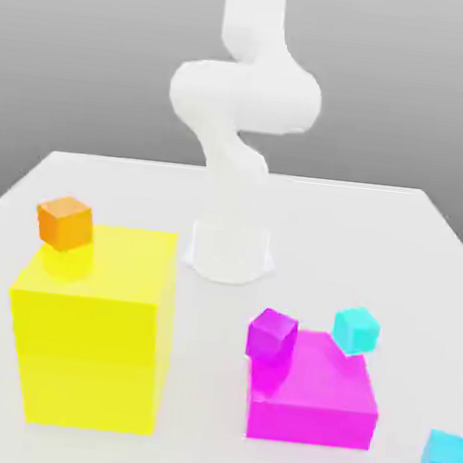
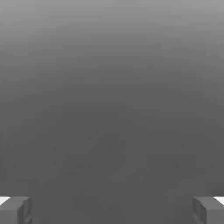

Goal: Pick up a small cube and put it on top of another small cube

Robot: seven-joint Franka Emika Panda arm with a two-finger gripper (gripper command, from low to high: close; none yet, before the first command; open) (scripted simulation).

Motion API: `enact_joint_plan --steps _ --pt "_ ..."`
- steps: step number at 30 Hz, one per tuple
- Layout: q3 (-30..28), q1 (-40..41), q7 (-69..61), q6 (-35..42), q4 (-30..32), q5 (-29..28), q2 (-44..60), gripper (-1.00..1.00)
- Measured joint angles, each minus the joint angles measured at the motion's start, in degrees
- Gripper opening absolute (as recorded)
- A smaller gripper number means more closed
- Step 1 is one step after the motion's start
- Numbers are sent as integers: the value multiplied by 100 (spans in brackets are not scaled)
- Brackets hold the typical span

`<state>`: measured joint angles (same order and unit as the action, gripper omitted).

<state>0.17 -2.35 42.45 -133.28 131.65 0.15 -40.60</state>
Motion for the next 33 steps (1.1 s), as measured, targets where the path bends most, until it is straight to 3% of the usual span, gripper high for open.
enact_joint_plan --steps 18,28,33 --pt "517 -1398 -2367 -1081 -94 7 3774 0" --pt "853 -2000 -3267 -1662 -150 -560 5874 0" --pt "696 -2231 -3210 -2336 -320 -875 6915 0"
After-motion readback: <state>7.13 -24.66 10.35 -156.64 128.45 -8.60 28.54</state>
